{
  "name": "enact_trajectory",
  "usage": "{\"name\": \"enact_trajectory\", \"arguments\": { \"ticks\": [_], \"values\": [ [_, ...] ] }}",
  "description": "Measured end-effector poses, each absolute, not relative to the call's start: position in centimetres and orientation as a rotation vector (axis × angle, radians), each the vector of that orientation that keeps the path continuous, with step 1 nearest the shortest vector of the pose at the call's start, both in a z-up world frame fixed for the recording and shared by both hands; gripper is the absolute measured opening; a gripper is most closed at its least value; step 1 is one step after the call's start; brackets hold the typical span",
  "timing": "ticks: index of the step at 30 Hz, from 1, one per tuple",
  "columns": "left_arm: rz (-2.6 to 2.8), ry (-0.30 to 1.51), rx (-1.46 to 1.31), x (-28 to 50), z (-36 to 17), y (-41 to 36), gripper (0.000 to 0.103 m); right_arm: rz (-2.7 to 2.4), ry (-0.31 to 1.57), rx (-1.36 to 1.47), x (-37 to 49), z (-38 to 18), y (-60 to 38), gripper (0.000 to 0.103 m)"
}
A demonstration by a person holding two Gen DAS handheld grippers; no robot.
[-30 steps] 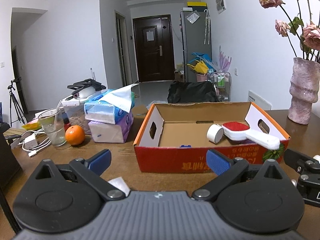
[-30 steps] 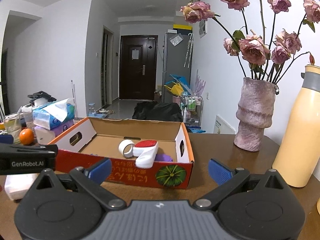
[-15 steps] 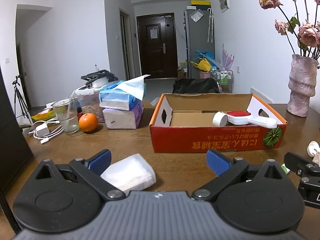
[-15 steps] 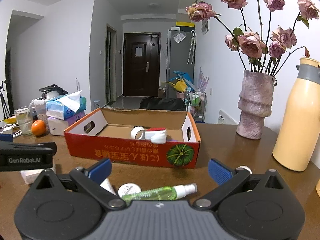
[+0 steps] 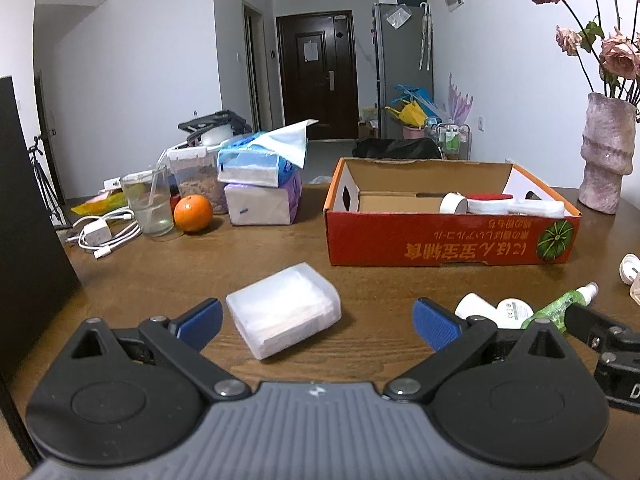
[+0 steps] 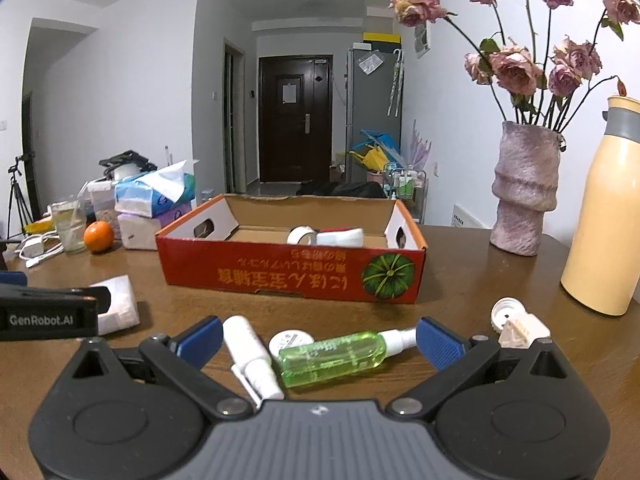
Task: Organize rigid objects
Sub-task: 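Close the right tool on the white spray bottle while the left tool approaches the white plastic box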
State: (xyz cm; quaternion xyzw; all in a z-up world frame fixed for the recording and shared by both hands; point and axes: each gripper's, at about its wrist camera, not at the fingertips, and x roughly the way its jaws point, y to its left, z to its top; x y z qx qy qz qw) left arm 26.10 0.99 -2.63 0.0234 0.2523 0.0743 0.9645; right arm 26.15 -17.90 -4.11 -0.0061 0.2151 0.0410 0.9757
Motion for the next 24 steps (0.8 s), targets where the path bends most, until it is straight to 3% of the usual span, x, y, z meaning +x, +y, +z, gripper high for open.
{"name": "enact_trajectory", "arguments": {
  "ticks": [12, 17, 19, 24],
  "values": [
    [0.146, 0.534, -0.018, 26.1, -2.8, 3.4, 0.103, 0.14, 0.488, -0.096, 27.8, -6.4, -14.9, 0.093],
    [0.151, 0.539, -0.016, 26.3, -2.8, 3.9, 0.103, 0.158, 0.51, -0.112, 29.4, -7.0, -14.1, 0.082],
    [0.153, 0.541, -0.018, 26.4, -2.9, 4.1, 0.103, 0.17, 0.527, -0.114, 30.2, -7.4, -13.9, 0.072],
    [0.162, 0.541, -0.019, 26.7, -3.0, 4.4, 0.103, 0.194, 0.535, -0.139, 31.4, -8.0, -13.2, 0.065]
  ]
}}
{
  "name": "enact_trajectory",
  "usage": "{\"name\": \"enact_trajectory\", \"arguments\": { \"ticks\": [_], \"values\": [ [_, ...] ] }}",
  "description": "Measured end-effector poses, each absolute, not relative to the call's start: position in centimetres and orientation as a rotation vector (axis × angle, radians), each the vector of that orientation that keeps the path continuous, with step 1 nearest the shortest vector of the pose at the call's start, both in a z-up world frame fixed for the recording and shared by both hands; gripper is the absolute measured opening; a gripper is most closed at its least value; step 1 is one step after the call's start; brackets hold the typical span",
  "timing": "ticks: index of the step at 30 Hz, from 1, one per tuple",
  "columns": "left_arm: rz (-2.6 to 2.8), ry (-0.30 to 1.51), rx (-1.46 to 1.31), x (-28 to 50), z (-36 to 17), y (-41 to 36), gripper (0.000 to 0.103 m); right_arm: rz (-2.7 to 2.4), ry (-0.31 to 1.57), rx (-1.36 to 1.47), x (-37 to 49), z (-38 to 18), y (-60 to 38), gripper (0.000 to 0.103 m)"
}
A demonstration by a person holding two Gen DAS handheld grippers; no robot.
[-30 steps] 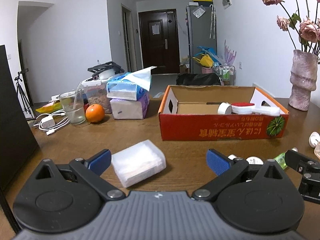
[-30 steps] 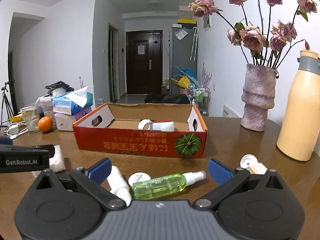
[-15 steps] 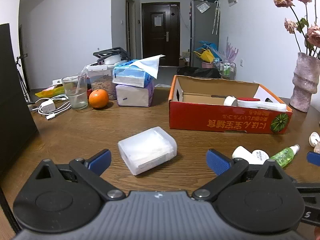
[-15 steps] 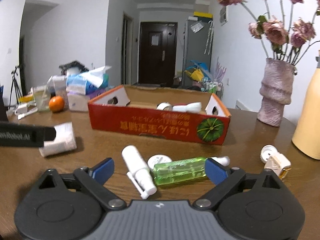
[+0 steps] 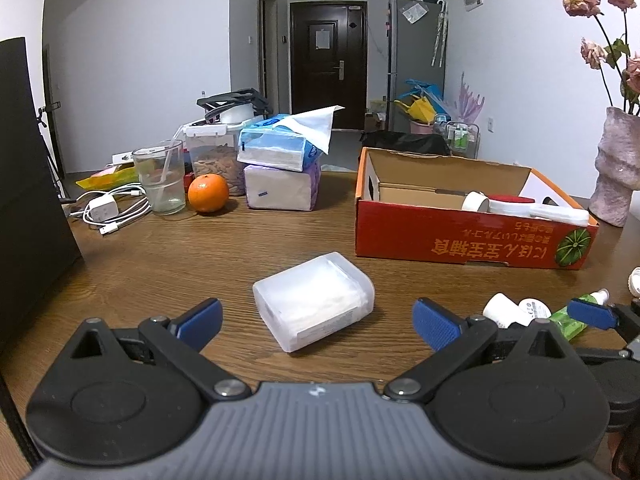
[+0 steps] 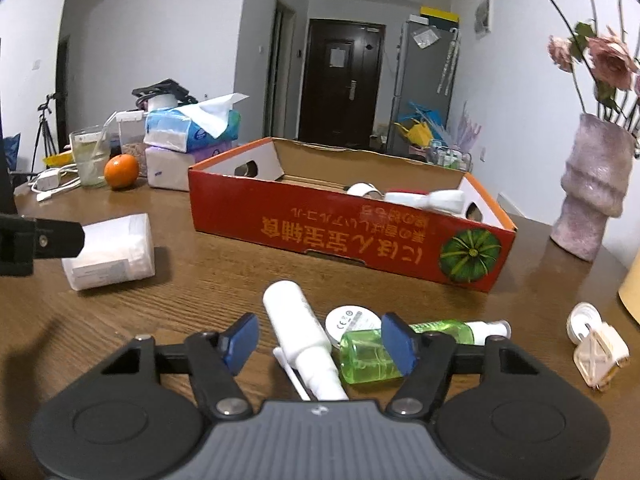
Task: Organize rigid objects
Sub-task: 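Close the right tool on the white spray bottle while the left tool approaches the white plastic box, then close the left tool on the white plastic box while the right tool lifts the spray bottle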
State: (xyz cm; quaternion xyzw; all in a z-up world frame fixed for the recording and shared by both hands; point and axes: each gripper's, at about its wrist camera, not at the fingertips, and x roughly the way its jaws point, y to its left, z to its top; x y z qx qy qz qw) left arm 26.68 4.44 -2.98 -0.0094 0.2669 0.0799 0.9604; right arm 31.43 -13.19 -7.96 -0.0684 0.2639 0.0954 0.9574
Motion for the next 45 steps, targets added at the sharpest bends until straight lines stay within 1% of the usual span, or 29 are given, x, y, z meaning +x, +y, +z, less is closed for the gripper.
{"name": "enact_trajectory", "arguments": {
  "ticks": [5, 7, 9, 11, 12, 13, 14, 18, 20, 32, 37, 45],
  "values": [
    [0.178, 0.553, -0.016, 27.1, -3.3, 4.9, 0.103, 0.218, 0.528, -0.152, 32.2, -7.9, -12.6, 0.051],
    [0.183, 0.555, -0.016, 27.2, -3.3, 5.1, 0.103, 0.245, 0.54, -0.147, 32.4, -7.9, -12.5, 0.043],
    [0.19, 0.559, -0.017, 27.3, -3.4, 5.3, 0.103, 0.264, 0.565, -0.153, 32.7, -8.1, -12.3, 0.039],
    [0.193, 0.561, -0.019, 27.5, -3.5, 5.6, 0.103, 0.258, 0.586, -0.169, 33.0, -8.5, -12.0, 0.04],
    [0.196, 0.563, -0.019, 27.5, -3.6, 5.7, 0.103, 0.261, 0.604, -0.171, 33.3, -8.7, -11.9, 0.038],
    [0.198, 0.564, -0.018, 27.6, -3.6, 5.8, 0.103, 0.27, 0.62, -0.166, 33.5, -8.9, -11.8, 0.033],
    [0.201, 0.566, -0.016, 27.6, -3.6, 5.9, 0.103, 0.276, 0.638, -0.159, 33.8, -9.2, -11.8, 0.031],
    [0.208, 0.575, -0.01, 27.9, -3.9, 6.2, 0.103, 0.279, 0.631, -0.145, 33.7, -9.2, -11.8, 0.03],
    [0.208, 0.579, -0.006, 28.1, -4.0, 6.4, 0.103, 0.279, 0.613, -0.14, 33.3, -9.2, -11.8, 0.026],
    [0.221, 0.616, -0.015, 29.6, -5.3, 7.1, 0.103, 0.246, 0.491, -0.046, 31.3, -7.0, -13.4, 0.026],
    [0.251, 0.633, 0.005, 30.6, -5.7, 6.4, 0.103, 0.211, 0.464, -0.012, 31.3, -6.4, -14.4, 0.026],
    [0.284, 0.629, -0.044, 32.2, -5.7, 5.2, 0.103, 0.166, 0.443, 0.023, 32.0, -6.2, -16.8, 0.026]
  ]
}}
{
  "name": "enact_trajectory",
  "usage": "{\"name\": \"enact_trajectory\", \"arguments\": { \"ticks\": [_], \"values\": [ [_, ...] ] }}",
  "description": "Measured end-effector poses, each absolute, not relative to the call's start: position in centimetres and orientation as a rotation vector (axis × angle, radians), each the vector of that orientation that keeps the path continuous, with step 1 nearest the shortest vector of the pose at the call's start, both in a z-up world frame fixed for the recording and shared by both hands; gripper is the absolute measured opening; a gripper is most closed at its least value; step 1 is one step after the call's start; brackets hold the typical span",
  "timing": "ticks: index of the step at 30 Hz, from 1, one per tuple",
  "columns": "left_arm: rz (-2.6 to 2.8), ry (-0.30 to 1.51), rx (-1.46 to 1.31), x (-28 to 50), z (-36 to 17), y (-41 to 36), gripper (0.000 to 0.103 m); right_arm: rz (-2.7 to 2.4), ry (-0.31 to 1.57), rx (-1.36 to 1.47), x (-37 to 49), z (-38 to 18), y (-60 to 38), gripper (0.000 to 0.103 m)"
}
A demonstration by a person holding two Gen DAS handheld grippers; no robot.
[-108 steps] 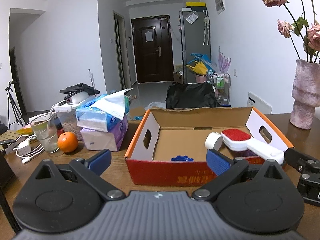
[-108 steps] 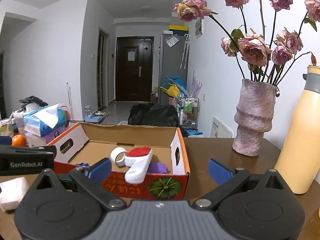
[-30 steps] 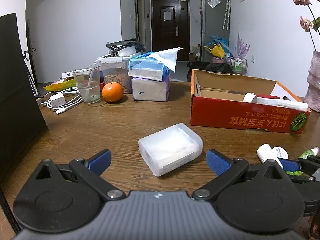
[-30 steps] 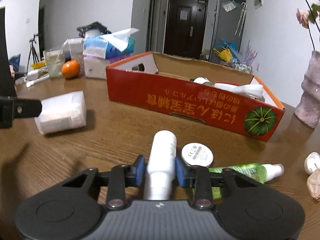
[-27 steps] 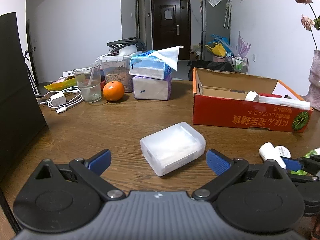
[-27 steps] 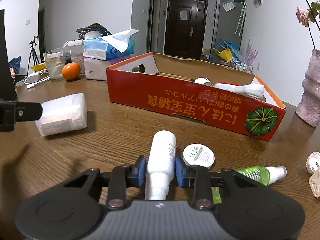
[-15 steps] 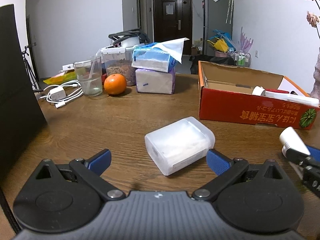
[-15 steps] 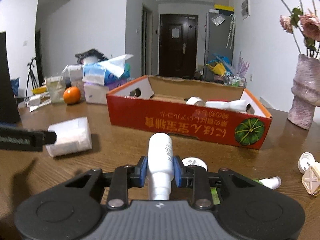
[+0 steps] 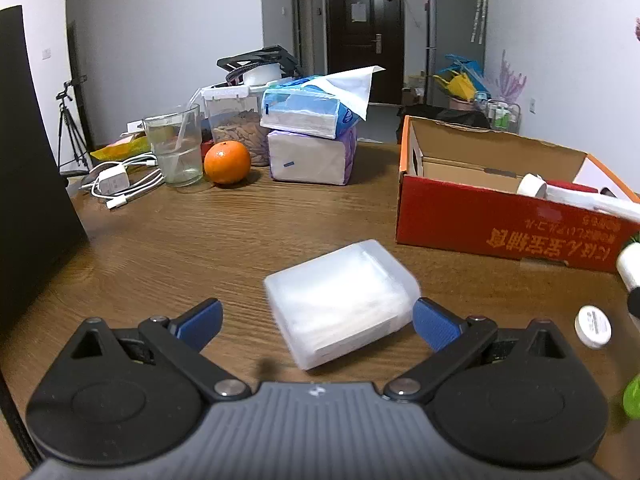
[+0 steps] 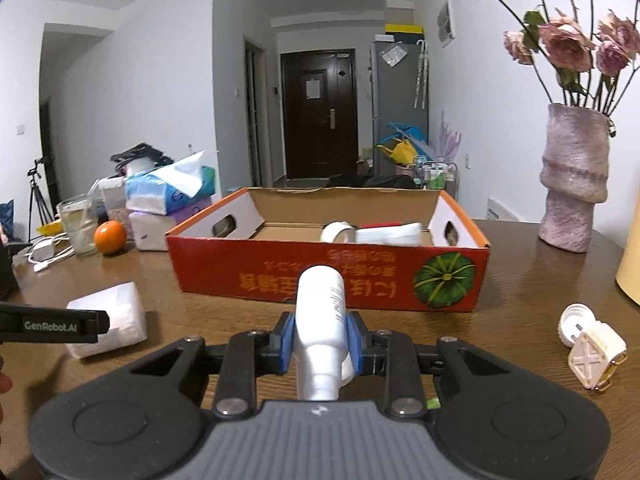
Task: Organize rigid objects
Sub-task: 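Close the left tool on the white plastic box while the right tool lifts the spray bottle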
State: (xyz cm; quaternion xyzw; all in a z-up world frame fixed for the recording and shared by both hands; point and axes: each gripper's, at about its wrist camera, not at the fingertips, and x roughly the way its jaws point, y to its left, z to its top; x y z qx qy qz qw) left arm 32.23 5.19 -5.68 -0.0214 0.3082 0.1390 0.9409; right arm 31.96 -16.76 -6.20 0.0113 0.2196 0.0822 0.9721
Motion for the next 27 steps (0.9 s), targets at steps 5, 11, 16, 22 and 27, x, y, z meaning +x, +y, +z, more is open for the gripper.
{"name": "enact_trajectory", "arguments": {
  "ticks": [5, 11, 16, 22, 27],
  "values": [
    [0.334, 0.626, -0.066, 33.8, -5.9, 4.0, 0.103, 0.149, 0.445, 0.026, 32.4, -6.3, -18.0, 0.026],
    [0.405, 0.628, -0.044, 35.6, -6.2, 2.3, 0.103, 0.138, 0.453, 0.019, 33.0, -6.7, -19.2, 0.026],
    [0.48, 0.656, -0.03, 37.2, -6.7, 1.5, 0.103, 0.131, 0.461, 0.024, 33.5, -6.8, -20.1, 0.026],
    [0.546, 0.692, -0.077, 38.6, -7.1, 2.0, 0.103, 0.14, 0.47, 0.019, 33.7, -7.1, -20.2, 0.026],
    [0.564, 0.706, -0.088, 39.2, -7.5, 2.4, 0.103, 0.141, 0.471, 0.018, 33.7, -7.1, -20.2, 0.026]
  ]
}}
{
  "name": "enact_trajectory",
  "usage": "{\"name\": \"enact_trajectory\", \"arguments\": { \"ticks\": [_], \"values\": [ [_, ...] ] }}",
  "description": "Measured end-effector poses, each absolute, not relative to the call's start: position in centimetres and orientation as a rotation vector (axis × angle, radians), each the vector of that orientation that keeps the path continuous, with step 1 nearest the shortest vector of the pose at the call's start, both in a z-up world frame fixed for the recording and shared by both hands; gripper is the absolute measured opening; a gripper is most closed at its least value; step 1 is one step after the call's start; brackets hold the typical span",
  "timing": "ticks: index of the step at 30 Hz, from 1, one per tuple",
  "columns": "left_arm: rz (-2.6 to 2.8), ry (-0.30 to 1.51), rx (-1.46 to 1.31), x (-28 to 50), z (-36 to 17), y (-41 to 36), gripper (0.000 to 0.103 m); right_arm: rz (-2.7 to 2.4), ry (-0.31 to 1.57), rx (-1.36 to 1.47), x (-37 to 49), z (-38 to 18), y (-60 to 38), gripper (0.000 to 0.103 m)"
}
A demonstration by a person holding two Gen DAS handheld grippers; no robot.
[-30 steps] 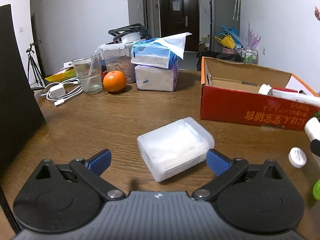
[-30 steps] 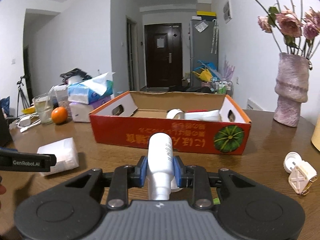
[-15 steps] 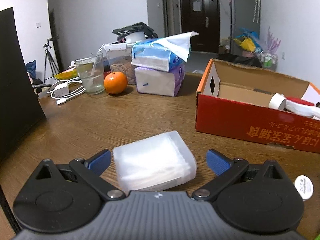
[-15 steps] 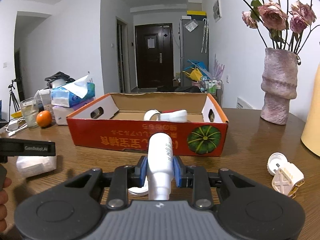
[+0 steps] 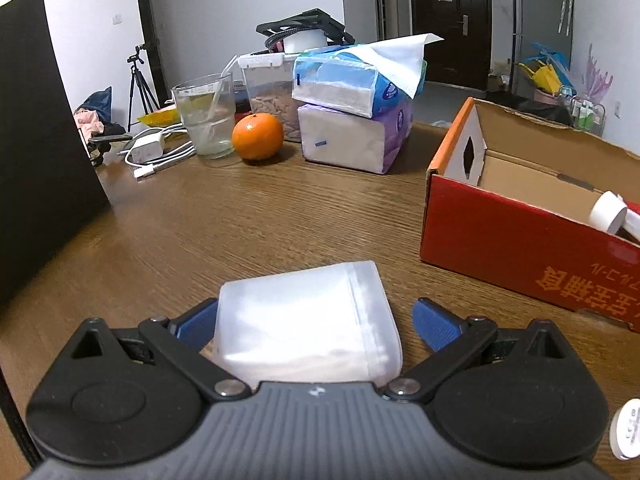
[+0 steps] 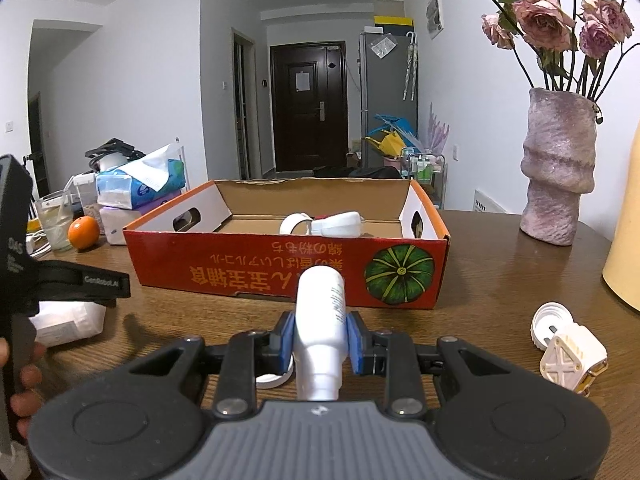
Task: Organize rigid objects
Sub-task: 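Close the left tool on the white plastic box while the right tool lifts the spray bottle, then carry the plastic box with the left tool while the right tool carries the spray bottle to the box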
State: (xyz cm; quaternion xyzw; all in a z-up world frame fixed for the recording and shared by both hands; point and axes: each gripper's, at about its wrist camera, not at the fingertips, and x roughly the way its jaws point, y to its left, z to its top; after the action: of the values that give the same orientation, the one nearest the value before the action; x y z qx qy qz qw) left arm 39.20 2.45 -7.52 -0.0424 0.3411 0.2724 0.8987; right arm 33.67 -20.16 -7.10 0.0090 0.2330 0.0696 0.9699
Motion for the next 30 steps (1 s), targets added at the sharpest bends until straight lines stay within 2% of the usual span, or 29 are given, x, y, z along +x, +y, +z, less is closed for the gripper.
{"name": "enact_trajectory", "arguments": {
  "ticks": [9, 11, 13, 30],
  "values": [
    [0.559, 0.734, -0.092, 39.3, -8.3, 2.9, 0.101, 0.14, 0.47, 0.018, 33.6, -7.1, -20.1, 0.026],
    [0.55, 0.74, -0.1, 39.3, -8.3, 3.1, 0.091, 0.139, 0.469, 0.018, 33.6, -7.1, -20.1, 0.026],
    [0.54, 0.733, -0.106, 39.2, -8.2, 3.3, 0.086, 0.139, 0.468, 0.019, 33.6, -7.1, -20.1, 0.026],
    [0.486, 0.663, -0.081, 36.4, -6.9, 4.5, 0.086, 0.136, 0.449, 0.023, 32.7, -6.8, -20.2, 0.026]
  ]
}}
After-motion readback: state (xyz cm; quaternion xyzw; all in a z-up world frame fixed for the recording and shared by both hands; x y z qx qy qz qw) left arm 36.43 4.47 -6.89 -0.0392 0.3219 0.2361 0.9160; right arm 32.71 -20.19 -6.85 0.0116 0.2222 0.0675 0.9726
